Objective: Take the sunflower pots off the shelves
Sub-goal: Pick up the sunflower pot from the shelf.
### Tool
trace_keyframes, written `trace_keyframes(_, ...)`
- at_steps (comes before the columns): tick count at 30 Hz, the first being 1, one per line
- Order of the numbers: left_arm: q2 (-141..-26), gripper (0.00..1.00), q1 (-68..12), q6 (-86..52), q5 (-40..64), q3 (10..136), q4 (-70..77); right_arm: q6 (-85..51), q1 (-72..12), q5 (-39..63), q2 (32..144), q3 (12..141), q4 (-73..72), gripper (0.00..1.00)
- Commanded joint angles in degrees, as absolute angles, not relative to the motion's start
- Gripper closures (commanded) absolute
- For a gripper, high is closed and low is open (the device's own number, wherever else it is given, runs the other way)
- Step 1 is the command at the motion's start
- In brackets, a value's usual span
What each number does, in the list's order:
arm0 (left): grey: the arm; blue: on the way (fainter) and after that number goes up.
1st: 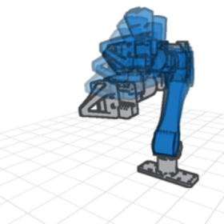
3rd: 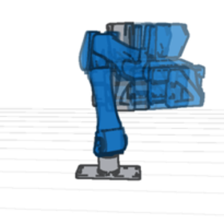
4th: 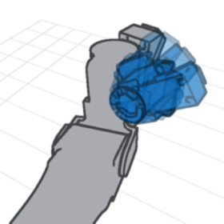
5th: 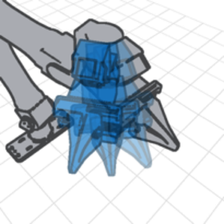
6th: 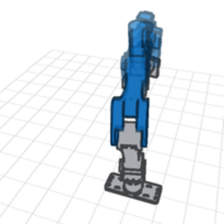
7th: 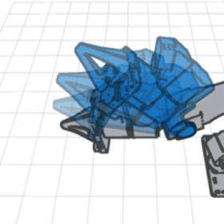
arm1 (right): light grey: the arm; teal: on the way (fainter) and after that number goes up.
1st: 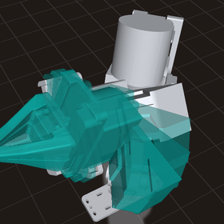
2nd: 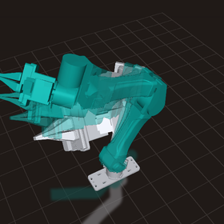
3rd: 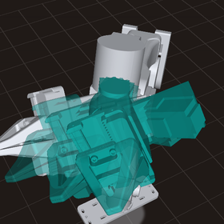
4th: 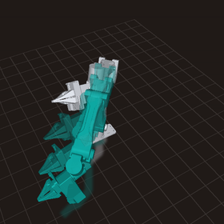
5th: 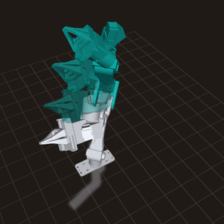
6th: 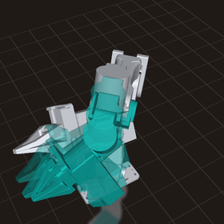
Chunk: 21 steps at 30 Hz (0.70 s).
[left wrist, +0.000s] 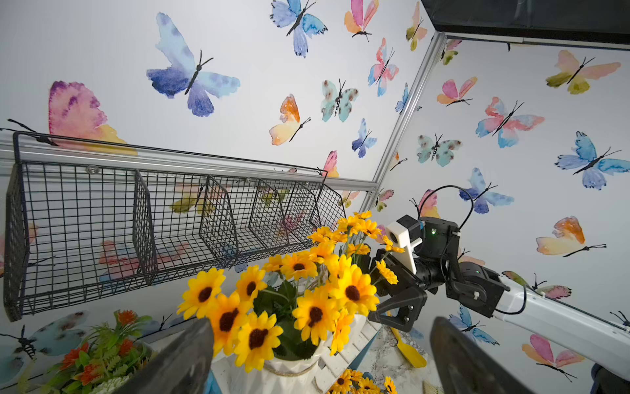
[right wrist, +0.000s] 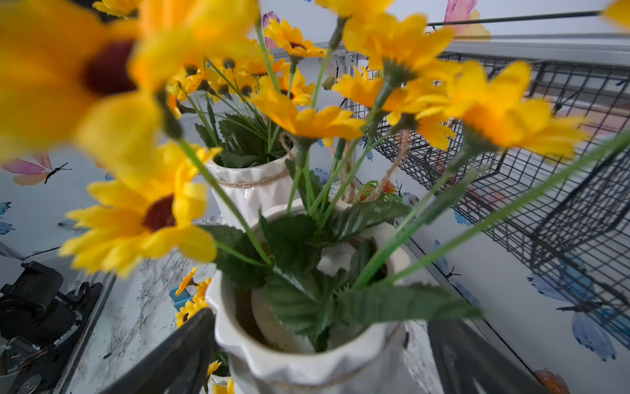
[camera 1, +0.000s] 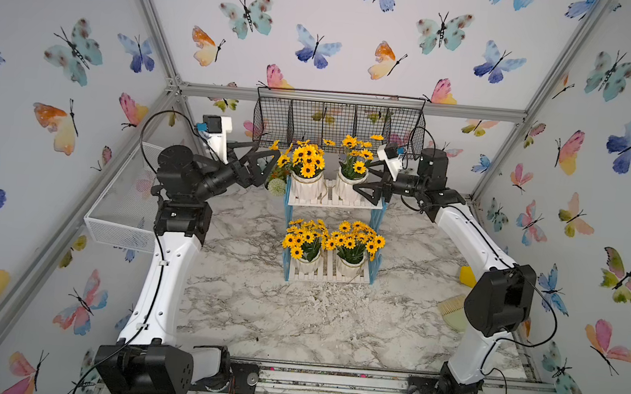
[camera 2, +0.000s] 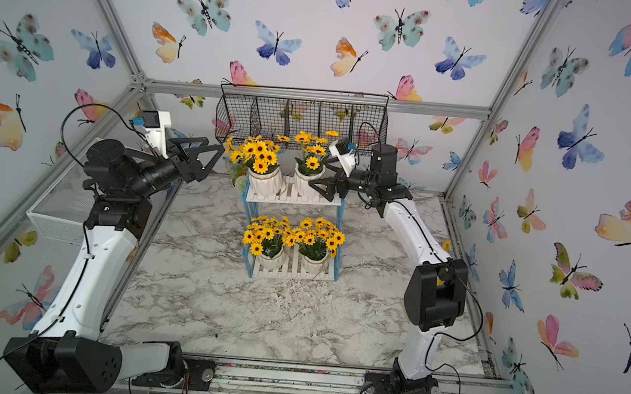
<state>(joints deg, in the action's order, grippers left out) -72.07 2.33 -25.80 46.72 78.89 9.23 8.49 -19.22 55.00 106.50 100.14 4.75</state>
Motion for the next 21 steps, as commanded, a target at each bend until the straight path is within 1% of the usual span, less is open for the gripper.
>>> trace_keyframes(1, -70.8, 0.02, 2.8, -26.0, 48.0, 78.7, 11.2, 5.9, -19.5, 55.0, 105.8, 101.3, 2.0, 0.01)
trace_keyframes(6, -70.8, 0.02, 2.8, -26.1, 48.0, 78.8, 11.2, 4.5, -19.9, 55.2, 106.0, 100.9, -0.1, 0.01)
trace_keyframes(21, -70.9, 0.02, 2.8, -26.2, 48.1, 78.6, 11.3, 5.2, -21.3, 54.0, 108.3, 102.4, 1.1, 0.01)
